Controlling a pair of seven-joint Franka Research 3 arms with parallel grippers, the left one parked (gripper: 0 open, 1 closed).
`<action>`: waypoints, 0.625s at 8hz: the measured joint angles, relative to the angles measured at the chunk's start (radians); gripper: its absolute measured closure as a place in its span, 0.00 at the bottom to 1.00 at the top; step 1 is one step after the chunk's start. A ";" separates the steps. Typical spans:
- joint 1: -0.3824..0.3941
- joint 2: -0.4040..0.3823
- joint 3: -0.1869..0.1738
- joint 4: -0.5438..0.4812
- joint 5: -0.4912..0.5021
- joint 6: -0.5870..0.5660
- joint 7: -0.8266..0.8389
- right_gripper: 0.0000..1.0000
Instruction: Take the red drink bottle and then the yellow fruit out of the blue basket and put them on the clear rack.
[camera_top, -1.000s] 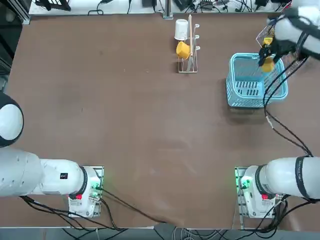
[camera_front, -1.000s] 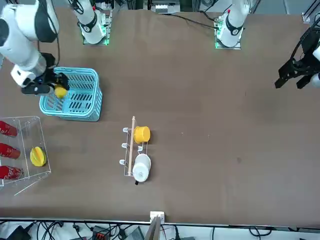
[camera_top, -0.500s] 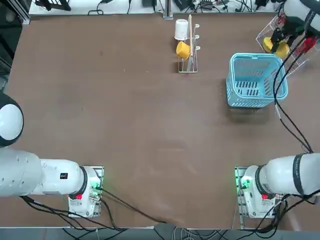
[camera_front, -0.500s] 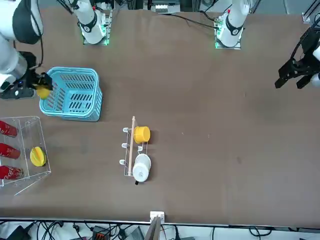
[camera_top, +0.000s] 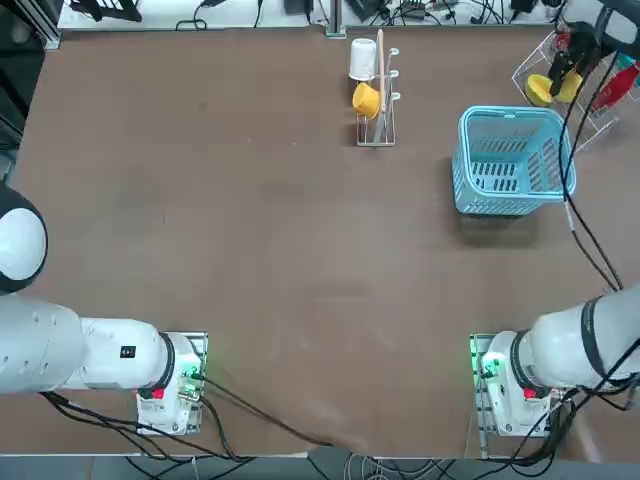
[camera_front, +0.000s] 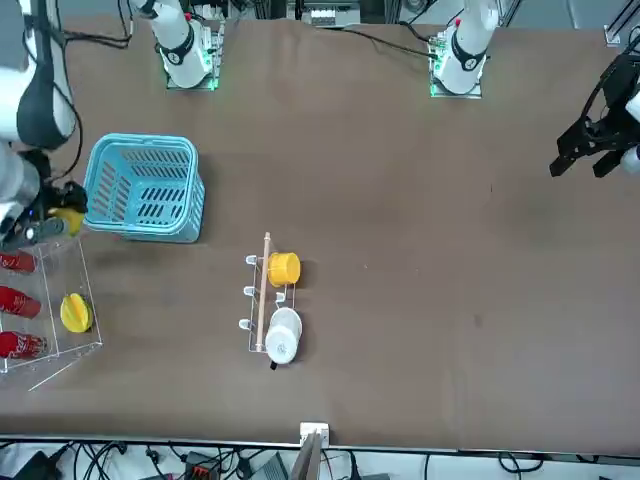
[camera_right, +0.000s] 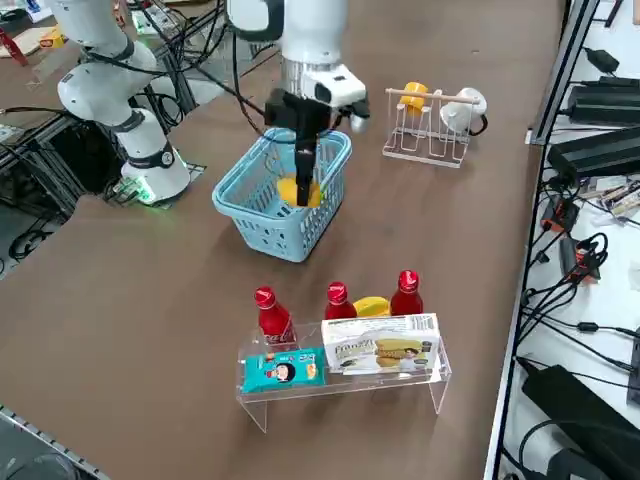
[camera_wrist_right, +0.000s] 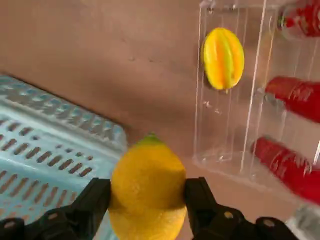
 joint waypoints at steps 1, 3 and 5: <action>-0.020 0.049 0.000 0.006 -0.010 0.058 -0.059 0.14; -0.037 0.129 0.000 0.010 -0.073 0.145 -0.100 0.14; -0.055 0.172 -0.001 0.016 -0.119 0.201 -0.101 0.14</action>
